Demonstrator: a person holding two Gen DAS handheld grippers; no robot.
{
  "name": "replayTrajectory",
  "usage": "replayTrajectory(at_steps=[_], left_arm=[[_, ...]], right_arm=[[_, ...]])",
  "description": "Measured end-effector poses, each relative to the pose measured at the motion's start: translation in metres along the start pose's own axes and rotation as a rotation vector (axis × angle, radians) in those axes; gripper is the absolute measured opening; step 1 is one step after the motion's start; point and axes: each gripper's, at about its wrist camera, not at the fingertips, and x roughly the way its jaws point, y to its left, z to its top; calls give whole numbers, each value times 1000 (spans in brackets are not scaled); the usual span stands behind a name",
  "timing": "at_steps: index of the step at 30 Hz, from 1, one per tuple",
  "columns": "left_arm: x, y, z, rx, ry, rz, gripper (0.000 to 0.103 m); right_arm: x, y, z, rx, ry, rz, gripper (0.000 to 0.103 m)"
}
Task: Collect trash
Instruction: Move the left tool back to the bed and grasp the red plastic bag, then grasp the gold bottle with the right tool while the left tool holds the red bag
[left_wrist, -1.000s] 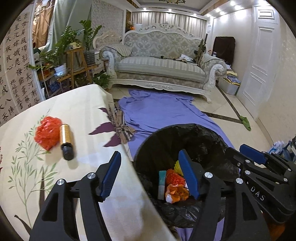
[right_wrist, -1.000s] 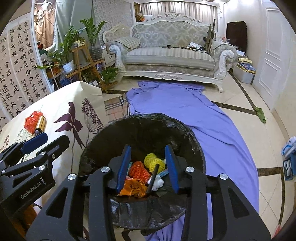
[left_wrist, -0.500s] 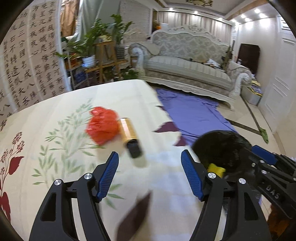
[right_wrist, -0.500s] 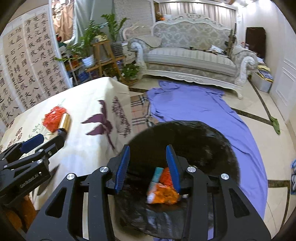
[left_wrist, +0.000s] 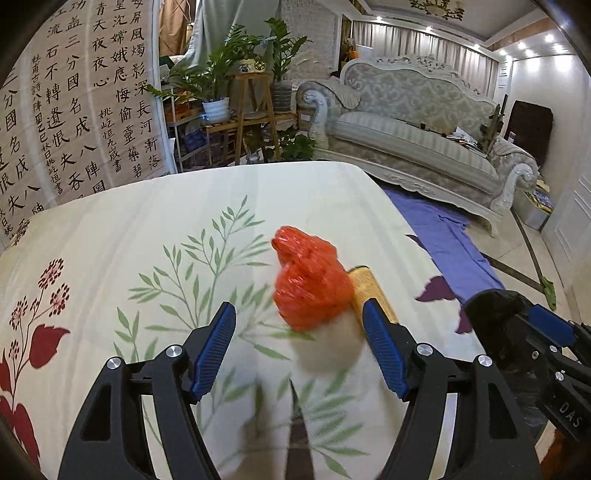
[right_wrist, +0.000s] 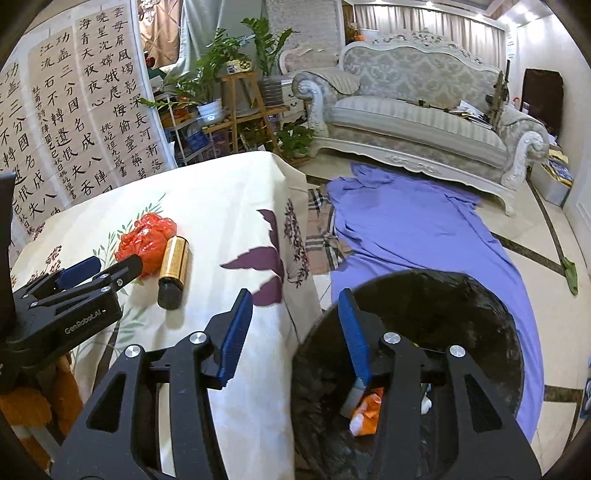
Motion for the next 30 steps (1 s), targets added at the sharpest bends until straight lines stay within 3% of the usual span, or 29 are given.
replayTrajectory(at_steps=[15,17,19,24,30], left_arm=[[22,10,15,9,28,-56,68],[21,9,15,14,24,-64,57],[23,8,13,31,31,-72,39],[19,12,12,33,14,-84,34],[7,25,11,27,-7,-48,33]], right_arm=[[36,28,37,-39,-2,20,47],[38,30,39,-43,-1,24,47],[40,33,39,-49,2,25,47],[43,38,38,-55,11,30,47],[44,53,35,-80,16,48,47]])
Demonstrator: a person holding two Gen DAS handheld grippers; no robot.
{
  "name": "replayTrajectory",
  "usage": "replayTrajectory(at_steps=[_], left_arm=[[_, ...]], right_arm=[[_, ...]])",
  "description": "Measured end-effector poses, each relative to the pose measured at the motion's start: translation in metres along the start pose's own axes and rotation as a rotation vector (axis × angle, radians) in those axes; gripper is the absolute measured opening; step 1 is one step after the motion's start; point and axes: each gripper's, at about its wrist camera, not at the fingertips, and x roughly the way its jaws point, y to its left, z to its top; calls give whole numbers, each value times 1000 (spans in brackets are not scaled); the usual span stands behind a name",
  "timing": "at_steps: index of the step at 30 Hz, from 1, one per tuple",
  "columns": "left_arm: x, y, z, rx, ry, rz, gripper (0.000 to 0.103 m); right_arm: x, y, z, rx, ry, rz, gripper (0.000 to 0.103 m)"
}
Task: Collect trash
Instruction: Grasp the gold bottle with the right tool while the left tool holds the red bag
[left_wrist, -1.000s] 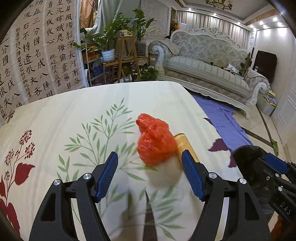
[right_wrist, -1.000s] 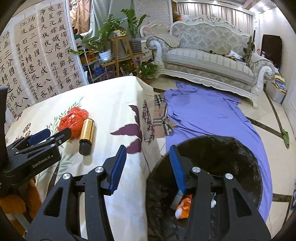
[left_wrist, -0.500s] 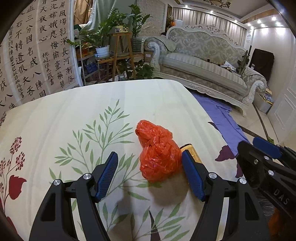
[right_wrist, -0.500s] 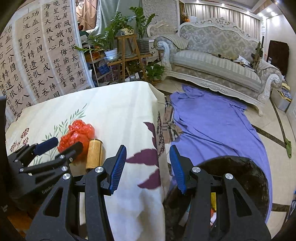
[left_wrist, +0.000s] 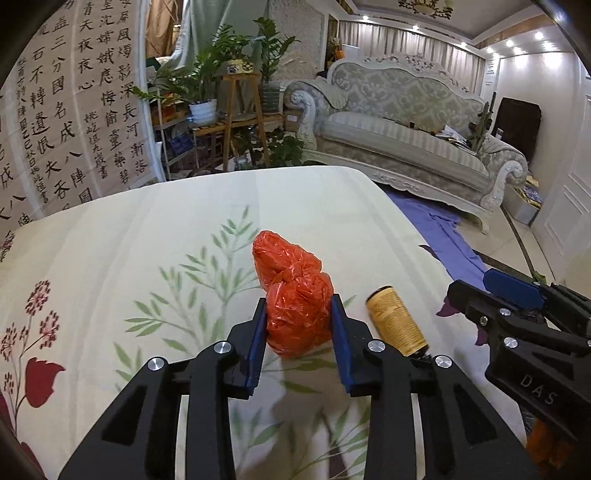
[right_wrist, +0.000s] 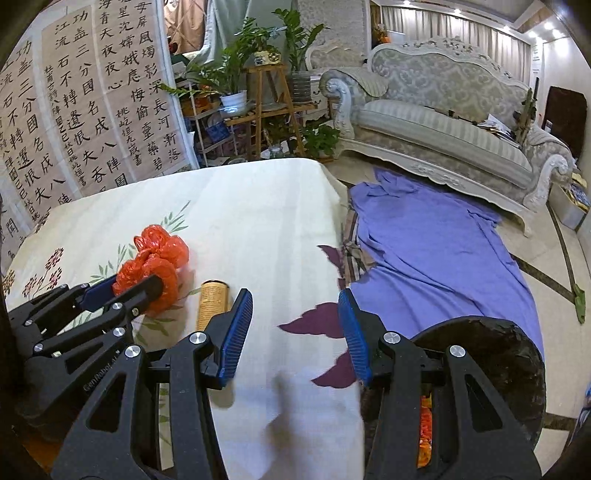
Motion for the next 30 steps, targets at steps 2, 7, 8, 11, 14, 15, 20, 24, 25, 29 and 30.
replayTrajectory(at_steps=[2,7,8,11,14,15,20,24,25,29,30], left_arm=[[-4,7,-1,-4,-1,15,33],[-14,33,-12,-30,18,71,33],[-16,39,-14,-39,22,82,33],[-24,58,-24,-78,36,109,33],[-33,71,-32,-102,42,128,33],[-36,75,-34,-108,43,134,33],[-45,83,-42,-109,36,161,33],[-48,86,-46,-122,36,158,33],[-49,85,-47,-125,35,155,33],[-57,83,-51,-125,31,143,33],[-58,82,-53,-123,30,143,33]], right_arm=[[0,6,-1,-11,3,9,47],[4,27,-3,-47,16,38,47],[5,31,-4,-54,20,45,47],[12,41,-6,-74,41,55,47],[21,49,-9,-95,67,54,41],[23,51,-10,-100,75,53,37],[28,56,-15,-113,104,45,23],[23,59,-20,-123,106,46,23],[21,60,-22,-128,106,43,23],[12,62,-32,-143,104,38,23],[8,62,-36,-142,104,38,23]])
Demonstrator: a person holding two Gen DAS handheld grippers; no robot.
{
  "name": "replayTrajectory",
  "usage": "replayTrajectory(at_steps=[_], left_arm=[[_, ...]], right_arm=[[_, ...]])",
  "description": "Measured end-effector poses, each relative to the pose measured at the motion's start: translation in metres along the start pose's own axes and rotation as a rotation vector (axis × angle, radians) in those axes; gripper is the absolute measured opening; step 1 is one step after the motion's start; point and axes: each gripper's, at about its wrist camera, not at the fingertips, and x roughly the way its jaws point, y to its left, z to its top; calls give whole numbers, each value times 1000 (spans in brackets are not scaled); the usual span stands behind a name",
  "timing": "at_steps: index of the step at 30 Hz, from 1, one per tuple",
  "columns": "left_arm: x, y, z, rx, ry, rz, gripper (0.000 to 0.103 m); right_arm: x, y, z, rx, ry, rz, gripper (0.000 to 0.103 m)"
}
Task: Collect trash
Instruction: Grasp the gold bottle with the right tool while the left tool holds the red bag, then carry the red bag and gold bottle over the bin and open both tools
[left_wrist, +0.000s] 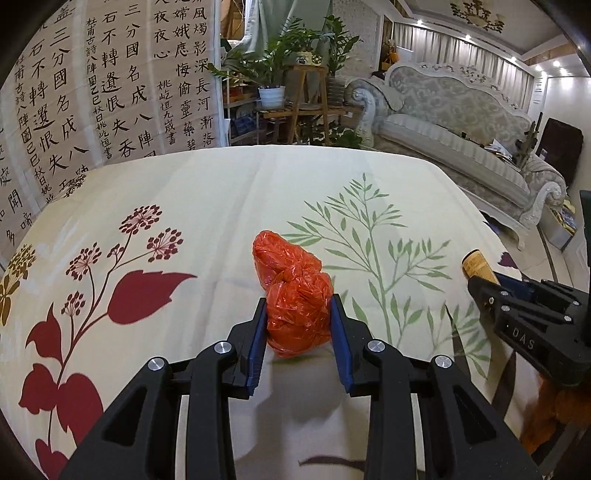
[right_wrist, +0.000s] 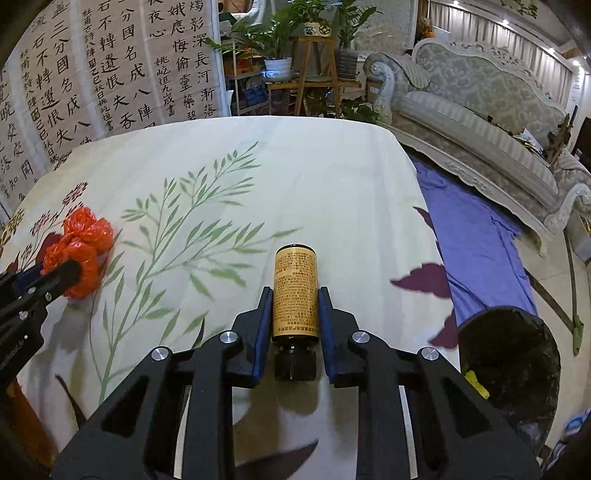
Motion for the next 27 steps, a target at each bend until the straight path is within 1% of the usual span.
replayTrajectory(at_steps=[4,13,20,27], left_arm=[[-3,-3,-8,5,5,-7,33],[-17,-18,-26,40,-14,-8,33],[-30,-39,-38,65,-26,-39,33],[-48,-69,-45,109,-53,-83,32]], right_arm=[[-10,1,-12,7,1,0,23],[-33,-5,-42,30,-7,-1,23],[-56,-16,-59,61,-30,-1,23],[-85,-36,-76,106,-72,-21,23]])
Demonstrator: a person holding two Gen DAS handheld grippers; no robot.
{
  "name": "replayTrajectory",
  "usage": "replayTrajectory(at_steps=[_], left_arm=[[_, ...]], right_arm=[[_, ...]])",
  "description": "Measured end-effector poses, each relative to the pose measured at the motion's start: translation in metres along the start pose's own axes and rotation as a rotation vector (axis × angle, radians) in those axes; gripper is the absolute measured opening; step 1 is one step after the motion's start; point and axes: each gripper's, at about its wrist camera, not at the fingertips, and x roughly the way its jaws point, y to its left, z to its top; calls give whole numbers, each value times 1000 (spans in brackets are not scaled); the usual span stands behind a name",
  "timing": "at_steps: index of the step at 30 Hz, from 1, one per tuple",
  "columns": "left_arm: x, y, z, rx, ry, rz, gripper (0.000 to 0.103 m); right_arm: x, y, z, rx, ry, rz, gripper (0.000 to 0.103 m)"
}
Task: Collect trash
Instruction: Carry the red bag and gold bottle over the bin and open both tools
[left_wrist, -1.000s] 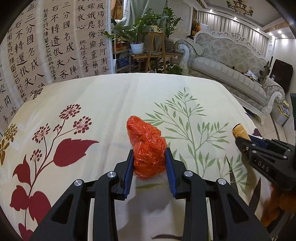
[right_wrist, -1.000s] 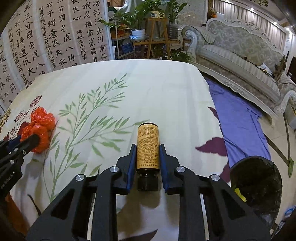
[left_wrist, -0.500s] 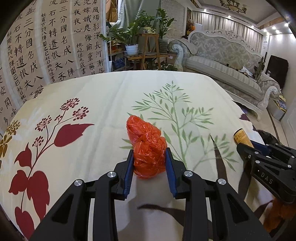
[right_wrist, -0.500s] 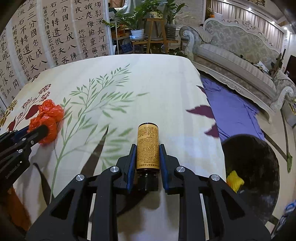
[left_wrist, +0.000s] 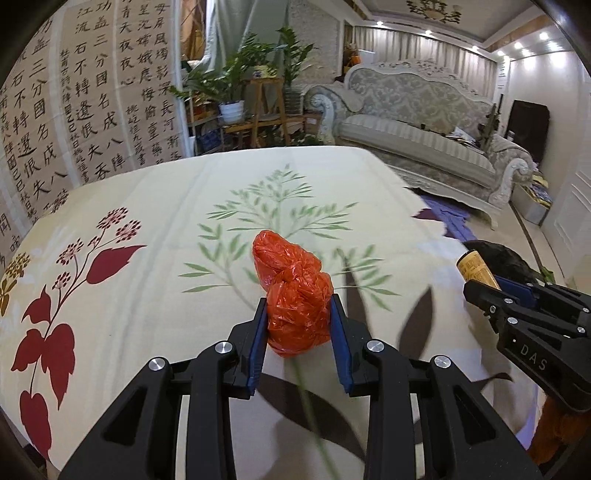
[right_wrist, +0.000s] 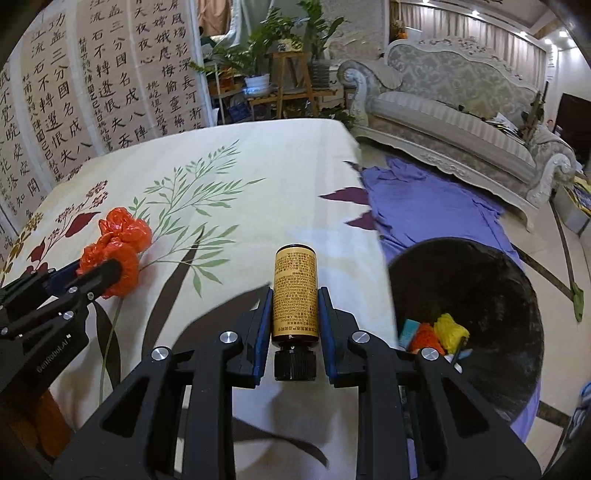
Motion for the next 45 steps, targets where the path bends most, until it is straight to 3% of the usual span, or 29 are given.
replayTrajectory(at_steps=[14,32,45], left_arm=[[-15,-57,-2,76,-37,-92,32],[1,-154,17,194,-71,-260,32],[40,-195,28,223,-41,-222,32]], right_arm=[[-41,-54,-19,100,-61,-66,23],[-59,-136,-26,213,-128,-258,23],[-41,-168,-21,245,-148,-287,23]])
